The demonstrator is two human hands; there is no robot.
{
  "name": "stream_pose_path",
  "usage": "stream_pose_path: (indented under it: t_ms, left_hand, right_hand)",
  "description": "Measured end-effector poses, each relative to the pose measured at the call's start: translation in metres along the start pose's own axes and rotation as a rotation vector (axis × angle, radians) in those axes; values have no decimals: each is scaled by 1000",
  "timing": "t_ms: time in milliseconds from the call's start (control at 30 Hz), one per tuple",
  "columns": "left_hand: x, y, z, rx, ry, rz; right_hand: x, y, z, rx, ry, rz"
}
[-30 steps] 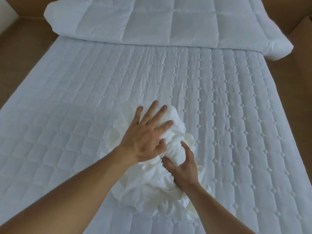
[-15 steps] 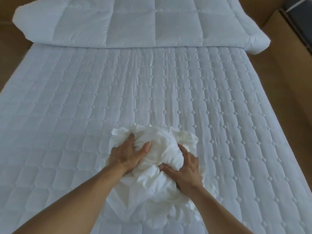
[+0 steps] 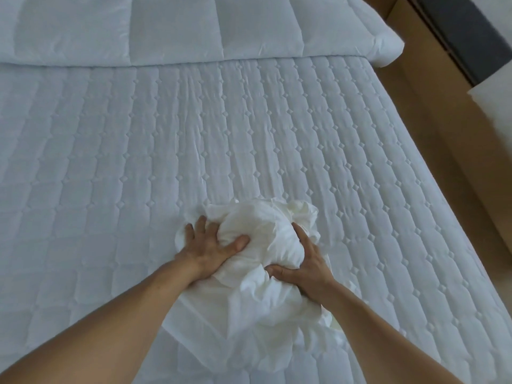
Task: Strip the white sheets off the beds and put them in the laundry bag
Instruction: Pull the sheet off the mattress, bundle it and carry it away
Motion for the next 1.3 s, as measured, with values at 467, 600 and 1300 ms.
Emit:
stream_pose_path:
  t_ms: [467, 600, 1300]
  left_hand:
    - [40, -22, 7, 482, -245, 67]
    - [64, -22, 14, 626, -208, 52]
    - [519, 239, 149, 859, -238, -996]
  right_hand:
    - [7, -19, 0, -47, 139, 109]
    - [16, -23, 9, -56, 166, 137]
    - [311, -155, 460, 292, 1058, 402]
Point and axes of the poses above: each hand's wrist, its own x-axis away from the middle knuckle, its own y-axis out of the back of the hand, z = x × y, the point moved 10 cm from there along -x, towards the middle knuckle, and after that the axes turned 2 degrees about z, right-handed, at the moved point
